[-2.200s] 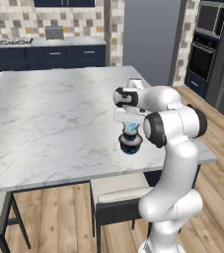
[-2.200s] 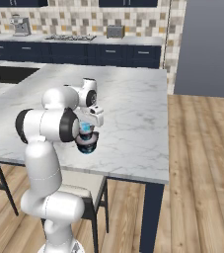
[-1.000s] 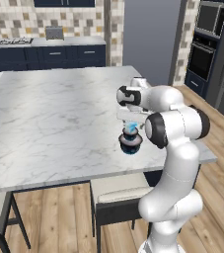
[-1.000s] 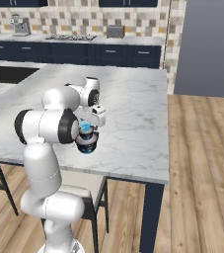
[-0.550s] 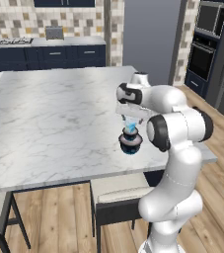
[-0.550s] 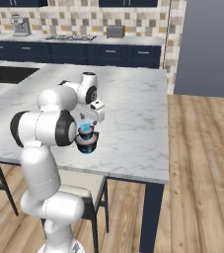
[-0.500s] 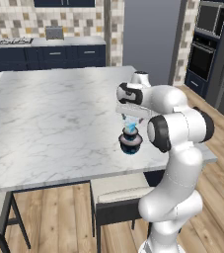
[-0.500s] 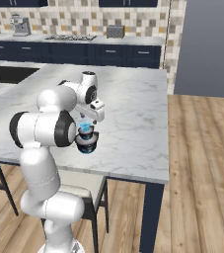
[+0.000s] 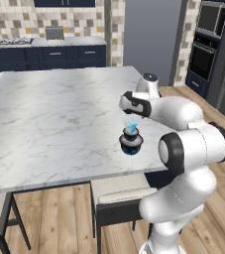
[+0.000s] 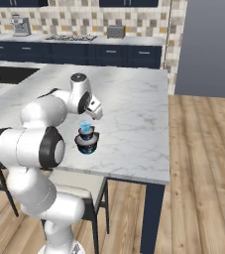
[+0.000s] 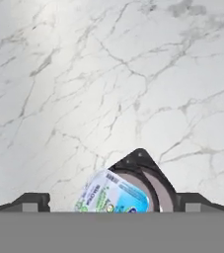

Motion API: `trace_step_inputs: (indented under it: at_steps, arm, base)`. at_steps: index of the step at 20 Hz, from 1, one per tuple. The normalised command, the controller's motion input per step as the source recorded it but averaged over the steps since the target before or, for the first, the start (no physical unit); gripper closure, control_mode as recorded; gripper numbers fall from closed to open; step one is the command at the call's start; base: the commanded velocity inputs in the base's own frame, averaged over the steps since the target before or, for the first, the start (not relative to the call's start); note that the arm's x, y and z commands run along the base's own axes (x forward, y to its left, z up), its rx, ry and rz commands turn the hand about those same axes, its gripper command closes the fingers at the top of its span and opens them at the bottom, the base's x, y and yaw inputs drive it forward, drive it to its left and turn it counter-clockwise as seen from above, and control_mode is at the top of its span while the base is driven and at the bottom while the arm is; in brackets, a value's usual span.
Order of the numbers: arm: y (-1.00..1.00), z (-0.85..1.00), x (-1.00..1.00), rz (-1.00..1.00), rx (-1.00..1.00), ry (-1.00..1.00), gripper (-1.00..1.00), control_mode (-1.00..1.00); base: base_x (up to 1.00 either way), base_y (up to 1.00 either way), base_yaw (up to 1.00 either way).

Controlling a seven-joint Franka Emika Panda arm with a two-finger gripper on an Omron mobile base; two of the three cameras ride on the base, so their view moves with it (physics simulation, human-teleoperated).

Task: Stack the yogurt containers by placing the smaller containers on top of the larger containers.

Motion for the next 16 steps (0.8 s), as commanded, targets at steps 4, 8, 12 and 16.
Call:
trace_step_inputs:
  at_steps: [4,8,12,16]
  arm:
    - [0.00,0.36,-0.61,0.00,-0.01,-0.41,-1.00,-1.00]
    - [0.00,0.62,-0.87,0.00,0.00,-0.34,-1.00,-1.00]
    - [0.00,0.77,-1.00,-0.01,0.00,-0.23,-1.00,-1.00]
    - [0.00,0.81,-1.00,-0.03,0.00,-0.09,-1.00,-1.00]
  base:
    - [0.00,0.00,0.00]
    - [0.00,0.00,0.00]
    - [0.00,0.00,0.00]
    - [0.00,0.00,0.00]
